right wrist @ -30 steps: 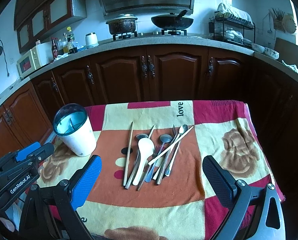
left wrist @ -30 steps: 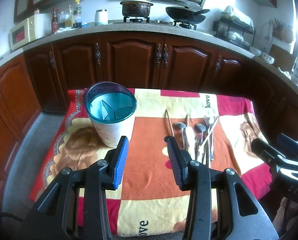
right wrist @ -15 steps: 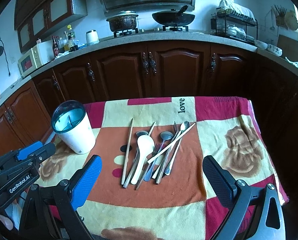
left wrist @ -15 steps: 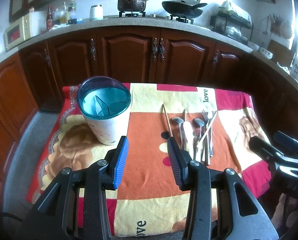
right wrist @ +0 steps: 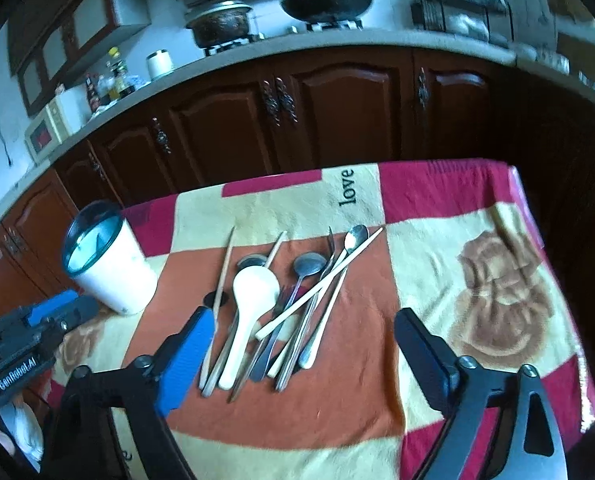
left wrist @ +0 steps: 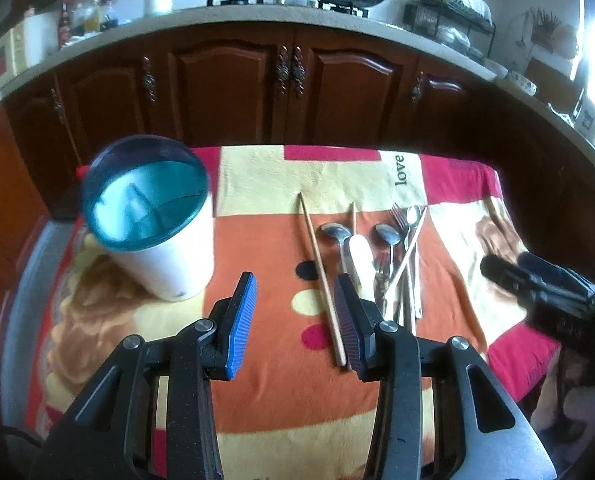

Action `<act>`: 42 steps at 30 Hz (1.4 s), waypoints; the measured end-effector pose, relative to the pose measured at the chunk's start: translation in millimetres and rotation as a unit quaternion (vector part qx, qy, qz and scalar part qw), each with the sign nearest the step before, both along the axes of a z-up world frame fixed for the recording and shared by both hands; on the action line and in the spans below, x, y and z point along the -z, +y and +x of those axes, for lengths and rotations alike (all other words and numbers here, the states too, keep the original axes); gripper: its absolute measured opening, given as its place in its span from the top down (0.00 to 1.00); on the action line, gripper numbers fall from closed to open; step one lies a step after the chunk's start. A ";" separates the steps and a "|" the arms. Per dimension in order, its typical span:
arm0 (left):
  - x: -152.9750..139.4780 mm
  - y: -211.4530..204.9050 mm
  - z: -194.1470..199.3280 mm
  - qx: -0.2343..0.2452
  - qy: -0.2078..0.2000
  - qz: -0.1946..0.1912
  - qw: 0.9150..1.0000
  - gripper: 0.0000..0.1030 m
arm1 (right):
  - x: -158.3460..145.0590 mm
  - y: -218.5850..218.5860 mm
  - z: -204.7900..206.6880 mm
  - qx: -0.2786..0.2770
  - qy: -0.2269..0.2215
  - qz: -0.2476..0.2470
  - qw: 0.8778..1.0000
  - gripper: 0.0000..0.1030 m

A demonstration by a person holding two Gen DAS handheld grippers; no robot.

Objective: Organize utensils
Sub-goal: 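Grasp a wooden chopstick with the left tool while the right tool grasps a pale chopstick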

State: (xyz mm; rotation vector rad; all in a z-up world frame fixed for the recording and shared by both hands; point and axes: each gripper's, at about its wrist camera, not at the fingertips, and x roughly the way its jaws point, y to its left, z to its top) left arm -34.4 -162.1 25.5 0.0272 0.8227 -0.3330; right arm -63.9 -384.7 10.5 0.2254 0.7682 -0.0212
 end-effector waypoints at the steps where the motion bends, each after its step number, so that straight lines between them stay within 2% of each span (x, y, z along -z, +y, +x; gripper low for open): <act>1: 4.0 -4.3 8.1 0.001 0.006 -0.001 1.000 0.61 | 4.2 -8.6 7.8 0.002 0.003 0.012 1.000 0.19; 3: 9.8 -10.7 19.8 0.002 0.017 -0.002 1.000 0.61 | 13.3 -23.4 23.5 0.007 0.014 0.030 0.999 0.26; 5: 18.1 -18.3 33.3 0.002 0.030 -0.002 1.000 0.61 | 24.0 -35.9 38.5 0.007 0.022 0.048 0.999 0.43; 7: 26.9 -26.4 46.3 0.004 0.044 -0.001 0.999 0.61 | 38.6 -49.1 55.5 0.011 0.035 0.073 0.997 0.52; 13: 50.8 -45.9 85.8 -0.005 0.064 0.020 0.998 0.61 | 72.5 -76.9 97.4 0.028 0.065 0.128 0.989 0.57; 25: 72.9 -67.5 153.2 -0.028 0.097 0.025 0.995 0.61 | 101.2 -95.9 137.8 0.032 0.085 0.180 0.979 0.57; 30: 83.9 -71.5 175.3 -0.048 0.115 0.037 0.992 0.62 | 108.0 -95.2 151.9 0.028 0.103 0.180 0.978 0.65; 35: 91.3 -81.7 182.2 -0.037 0.131 0.041 0.990 0.62 | 112.4 -100.3 160.4 0.026 0.105 0.188 0.976 0.86; 39: 100.2 -84.2 188.0 -0.044 0.139 0.056 0.988 0.62 | 112.7 -103.0 156.7 0.019 0.103 0.185 0.977 0.89; 40: 102.0 -83.7 189.8 -0.046 0.143 0.055 0.987 0.63 | 112.1 -103.6 154.9 0.017 0.103 0.182 0.978 0.90; 42: 105.3 -83.1 190.2 -0.044 0.149 0.049 0.987 0.78 | 110.1 -104.6 150.7 0.013 0.102 0.178 0.979 0.93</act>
